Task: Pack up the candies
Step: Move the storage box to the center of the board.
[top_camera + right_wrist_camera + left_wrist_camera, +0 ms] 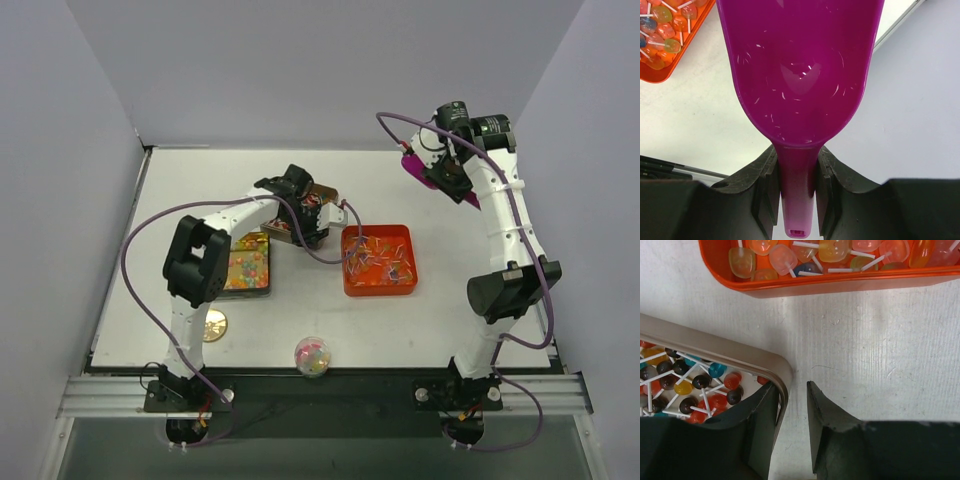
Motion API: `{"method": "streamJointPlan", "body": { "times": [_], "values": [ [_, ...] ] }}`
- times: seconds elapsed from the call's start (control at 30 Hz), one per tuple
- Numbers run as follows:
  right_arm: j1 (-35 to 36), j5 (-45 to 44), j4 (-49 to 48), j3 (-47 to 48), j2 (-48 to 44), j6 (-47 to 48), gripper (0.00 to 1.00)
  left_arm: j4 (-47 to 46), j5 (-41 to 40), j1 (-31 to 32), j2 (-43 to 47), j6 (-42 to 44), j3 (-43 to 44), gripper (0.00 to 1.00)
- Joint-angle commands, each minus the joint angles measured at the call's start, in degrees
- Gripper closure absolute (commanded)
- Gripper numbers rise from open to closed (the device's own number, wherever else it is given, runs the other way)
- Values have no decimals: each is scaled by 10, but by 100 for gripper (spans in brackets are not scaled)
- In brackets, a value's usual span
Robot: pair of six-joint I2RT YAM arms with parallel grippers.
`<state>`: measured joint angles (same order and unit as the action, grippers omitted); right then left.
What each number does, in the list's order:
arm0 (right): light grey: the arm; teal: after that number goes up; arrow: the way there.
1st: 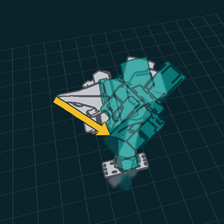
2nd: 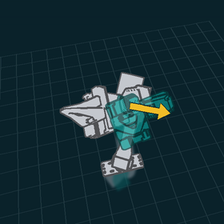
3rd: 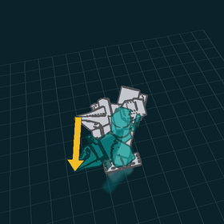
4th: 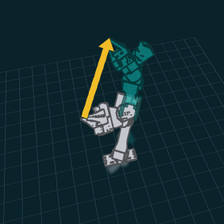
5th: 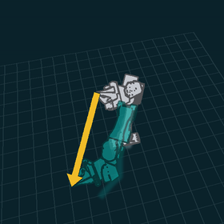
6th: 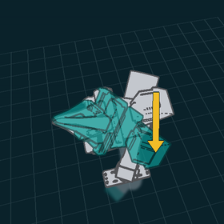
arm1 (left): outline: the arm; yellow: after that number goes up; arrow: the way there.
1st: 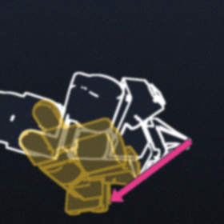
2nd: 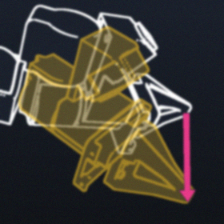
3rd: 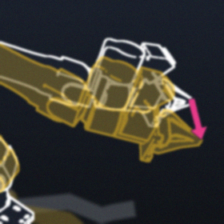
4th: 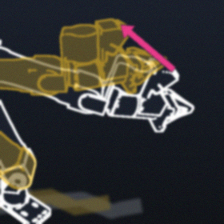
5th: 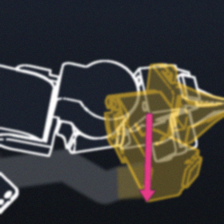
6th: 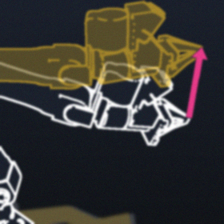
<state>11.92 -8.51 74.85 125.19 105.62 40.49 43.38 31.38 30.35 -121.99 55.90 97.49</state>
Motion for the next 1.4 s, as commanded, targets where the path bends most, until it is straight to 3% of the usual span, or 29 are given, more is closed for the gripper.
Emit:
{"method": "streamJointPlan", "body": {
  "times": [0.0, 0.3, 0.63, 0.87, 1.1, 1.37],
  "values": [
    [-4, 3, 25, 21, -9, -10, 100, -5, -16, 28, -14, -22, 8, 62],
    [-2, 3, 26, 23, -6, -9, 100, -13, -58, 56, -28, -101, 33, 68],
    [7, 3, 26, 35, 3, -10, 100, -44, -73, 65, 28, -193, 16, 79],
    [16, -6, 26, 36, 6, -9, 100, -26, -100, 102, -16, -266, 78, 82],
    [17, -12, 26, 21, -9, -9, 100, -50, -114, 117, 21, -315, 16, 83],
    [18, -12, 27, 18, -13, -9, 100, -113, -139, 157, 102, -381, -125, 82]
  ]
}}
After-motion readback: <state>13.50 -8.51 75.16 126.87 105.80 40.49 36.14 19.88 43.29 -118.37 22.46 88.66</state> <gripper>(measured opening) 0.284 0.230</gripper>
